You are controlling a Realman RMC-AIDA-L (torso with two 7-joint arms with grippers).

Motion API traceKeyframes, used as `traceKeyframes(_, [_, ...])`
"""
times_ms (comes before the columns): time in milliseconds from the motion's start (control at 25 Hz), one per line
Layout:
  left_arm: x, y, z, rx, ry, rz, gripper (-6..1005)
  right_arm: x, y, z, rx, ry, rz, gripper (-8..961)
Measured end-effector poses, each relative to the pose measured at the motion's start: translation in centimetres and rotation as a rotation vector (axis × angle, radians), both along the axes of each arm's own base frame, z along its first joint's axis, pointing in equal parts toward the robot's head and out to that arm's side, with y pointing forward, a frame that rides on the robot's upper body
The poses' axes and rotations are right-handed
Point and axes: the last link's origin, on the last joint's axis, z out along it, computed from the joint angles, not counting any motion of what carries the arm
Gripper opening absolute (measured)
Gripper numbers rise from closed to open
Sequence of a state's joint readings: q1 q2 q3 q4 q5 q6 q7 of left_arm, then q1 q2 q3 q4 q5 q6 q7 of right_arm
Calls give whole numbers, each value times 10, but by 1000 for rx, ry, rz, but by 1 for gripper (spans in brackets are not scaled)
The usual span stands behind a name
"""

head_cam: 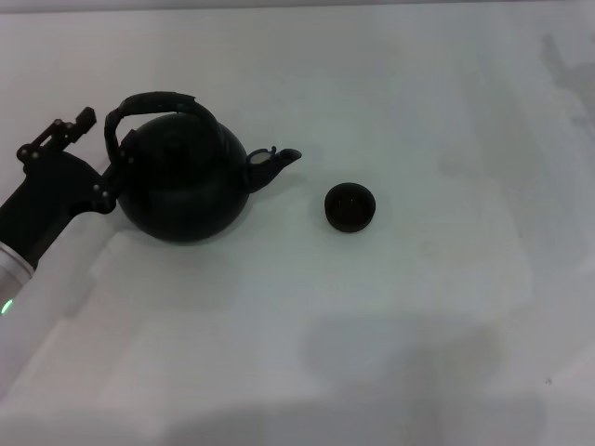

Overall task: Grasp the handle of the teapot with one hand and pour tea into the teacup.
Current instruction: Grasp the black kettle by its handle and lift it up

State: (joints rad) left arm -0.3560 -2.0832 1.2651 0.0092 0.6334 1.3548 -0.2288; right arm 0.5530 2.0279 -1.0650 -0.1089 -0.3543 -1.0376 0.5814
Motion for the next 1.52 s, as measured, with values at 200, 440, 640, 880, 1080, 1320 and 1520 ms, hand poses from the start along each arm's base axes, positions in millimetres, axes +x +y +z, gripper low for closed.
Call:
traceKeyframes(200, [0, 3, -2, -9, 13, 4, 542, -1, 0, -1, -4, -3, 3, 825])
traceKeyframes(440, [0, 3, -3, -12, 22, 6, 344, 0, 0, -1, -6, -3, 0, 825])
traceKeyframes(640, [-1, 4, -2, -3, 18, 11, 192, 2, -2, -1, -6, -3, -7, 825])
traceKeyframes(880, [4, 9, 3, 21, 9, -14, 124, 4, -3, -1, -5, -1, -12, 825])
traceKeyframes(1080, [10, 18, 10, 53, 8, -44, 111, 5, -4, -1, -5, 0, -17, 825])
traceKeyframes(1320, [21, 31, 14, 65, 10, -91, 107, 6, -5, -1, -5, 1, -21, 825])
traceKeyframes(1520, [37, 45, 12, 43, 37, -161, 108, 6, -5, -1, -5, 1, -22, 825])
